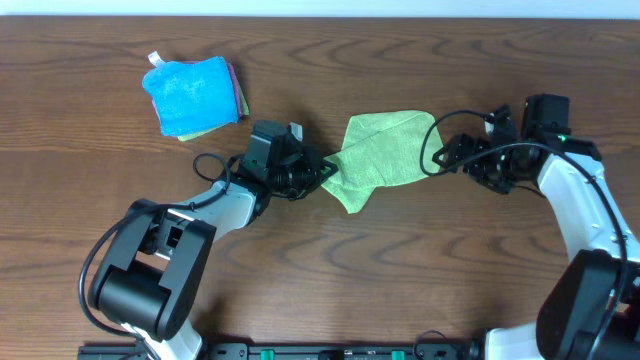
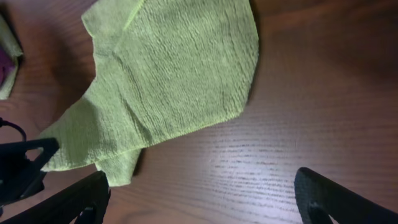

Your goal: Fold the cloth

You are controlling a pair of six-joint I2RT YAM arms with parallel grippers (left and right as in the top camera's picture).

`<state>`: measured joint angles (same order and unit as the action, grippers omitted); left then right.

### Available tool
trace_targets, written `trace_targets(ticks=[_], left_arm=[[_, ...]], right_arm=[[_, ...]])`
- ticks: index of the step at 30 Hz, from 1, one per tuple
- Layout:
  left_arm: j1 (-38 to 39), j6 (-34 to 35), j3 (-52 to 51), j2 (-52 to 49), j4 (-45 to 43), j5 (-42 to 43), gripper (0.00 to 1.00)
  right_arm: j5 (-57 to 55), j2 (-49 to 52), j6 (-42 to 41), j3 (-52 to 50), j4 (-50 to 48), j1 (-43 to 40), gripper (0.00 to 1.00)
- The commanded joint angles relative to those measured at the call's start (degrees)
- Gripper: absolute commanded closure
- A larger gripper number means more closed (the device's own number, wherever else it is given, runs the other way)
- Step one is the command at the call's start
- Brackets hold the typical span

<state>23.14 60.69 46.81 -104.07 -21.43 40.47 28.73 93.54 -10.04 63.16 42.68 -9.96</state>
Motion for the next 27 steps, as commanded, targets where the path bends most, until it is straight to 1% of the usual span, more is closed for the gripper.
trace_targets(ticks=[1,8,18,22,27], left_arm=[[-0.68,0.22,0.61,-0.48,-0.35,2.91,0.94],[-0.74,0.2,0.61,-0.48,-1.6,5.99,0.94],[-1.4,0.22,0.61,-0.48,-3.15,9.22,0.94],[-2.16,0.26,0.61,-0.44,-4.74,10.71,0.94],[-2.67,0.26,0.61,-0.44,-4.79,11.82,0.94]], right_arm=[[0.63,-0.39,0.22,-1.49,-2.29,-0.15,0.06],[1.86,2.89,-3.67,-5.99,-11.69,-0.13,0.12],[4.33,11.02,-8.2,-6.19,-18.36,0.22,0.2],[4.48,12.35,-10.86,-6.19,-21.86,1.62,0.24],[2.29,12.66,-13.92,-6.21,-26.4,4.35,0.24]])
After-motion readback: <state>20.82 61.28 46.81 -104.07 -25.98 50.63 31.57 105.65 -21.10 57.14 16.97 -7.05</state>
